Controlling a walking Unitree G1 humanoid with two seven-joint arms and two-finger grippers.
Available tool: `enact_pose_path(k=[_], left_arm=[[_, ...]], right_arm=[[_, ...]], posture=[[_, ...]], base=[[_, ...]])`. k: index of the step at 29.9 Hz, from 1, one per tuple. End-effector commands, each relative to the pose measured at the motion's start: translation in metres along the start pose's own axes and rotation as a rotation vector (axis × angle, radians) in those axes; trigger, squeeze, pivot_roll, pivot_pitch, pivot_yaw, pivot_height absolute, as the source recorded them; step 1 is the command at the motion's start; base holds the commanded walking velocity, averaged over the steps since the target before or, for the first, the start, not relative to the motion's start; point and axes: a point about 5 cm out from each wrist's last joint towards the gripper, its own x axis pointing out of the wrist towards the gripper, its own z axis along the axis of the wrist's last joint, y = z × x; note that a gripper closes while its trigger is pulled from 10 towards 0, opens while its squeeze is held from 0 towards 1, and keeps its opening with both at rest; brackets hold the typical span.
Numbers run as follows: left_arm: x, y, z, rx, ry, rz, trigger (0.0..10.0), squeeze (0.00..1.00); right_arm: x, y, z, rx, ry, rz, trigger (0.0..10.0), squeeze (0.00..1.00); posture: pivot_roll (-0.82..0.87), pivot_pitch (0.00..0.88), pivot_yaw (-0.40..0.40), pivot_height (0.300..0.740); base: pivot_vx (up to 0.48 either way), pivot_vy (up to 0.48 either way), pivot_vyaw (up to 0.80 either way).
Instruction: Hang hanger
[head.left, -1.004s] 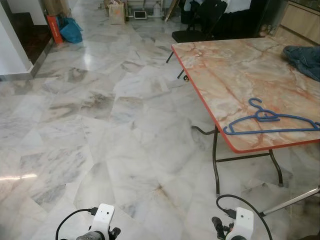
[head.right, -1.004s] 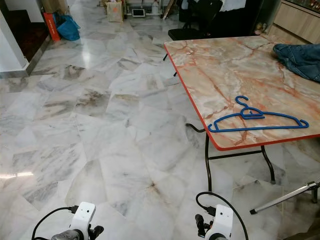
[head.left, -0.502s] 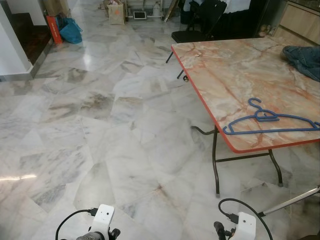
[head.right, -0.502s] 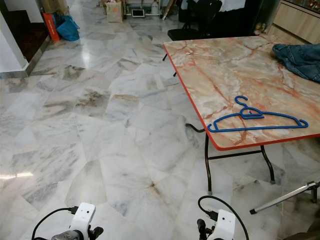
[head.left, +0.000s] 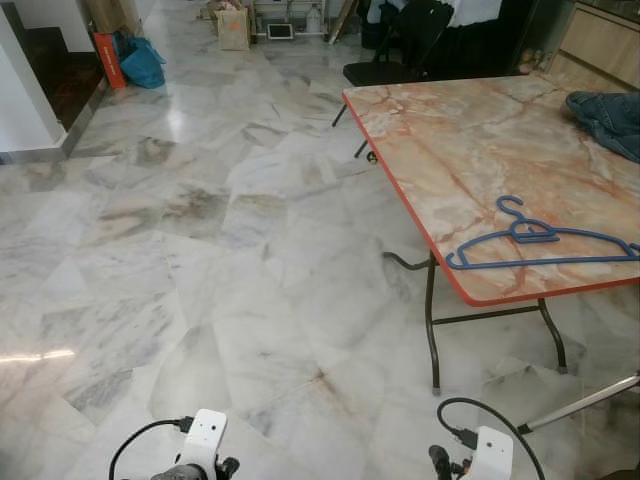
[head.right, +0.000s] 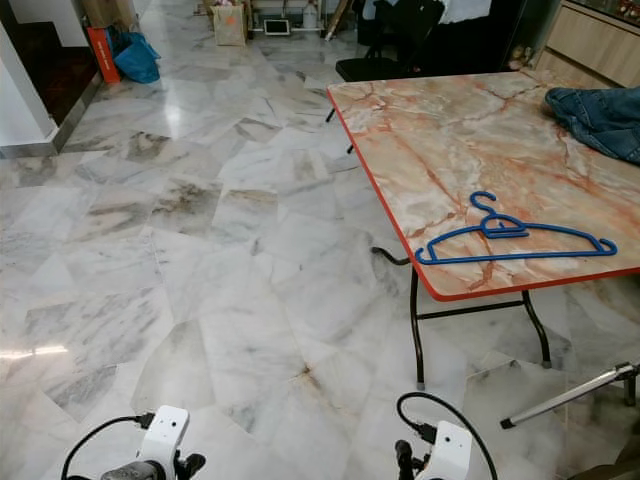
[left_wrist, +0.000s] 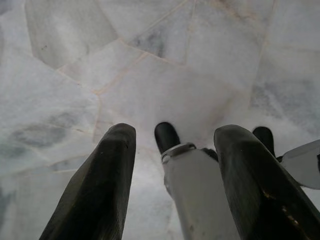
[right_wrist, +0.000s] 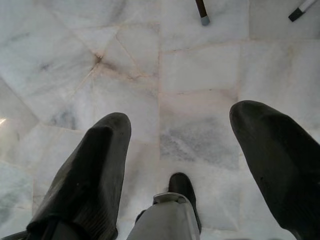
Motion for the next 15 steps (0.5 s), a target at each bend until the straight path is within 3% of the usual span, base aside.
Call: enact_pose_path(k=[1,12,15], left_arm=[[-0.0014,0.0033,-0.0055,-0.009,0.013,0.007,10.0,0.00],[-0.0014,0.0035,-0.0047,-0.015,0.011,0.002,10.0,0.00],[-0.0013,0.0035,-0.0044,-0.013,0.012,0.001,10.0,0.00]], right_arm=[[-0.0008,-0.0016,-0.0027,0.024,0.010,-0.013,10.0,0.00],[-0.0004,0.0016,-0.0043,0.004,0.026,0.000,10.0,0.00],[-0.0003,0.0021,-0.0023,-0.005,0.005,-0.003,10.0,0.00]], posture=[[-0.07,0.000,-0.006,0.740],[-0.06,0.000,-0.007,0.740],[-0.06,0.000,-0.008,0.740]], base=[[0.000,0.000,-0.80],[0.000,0.000,-0.79],[0.000,0.000,0.00]])
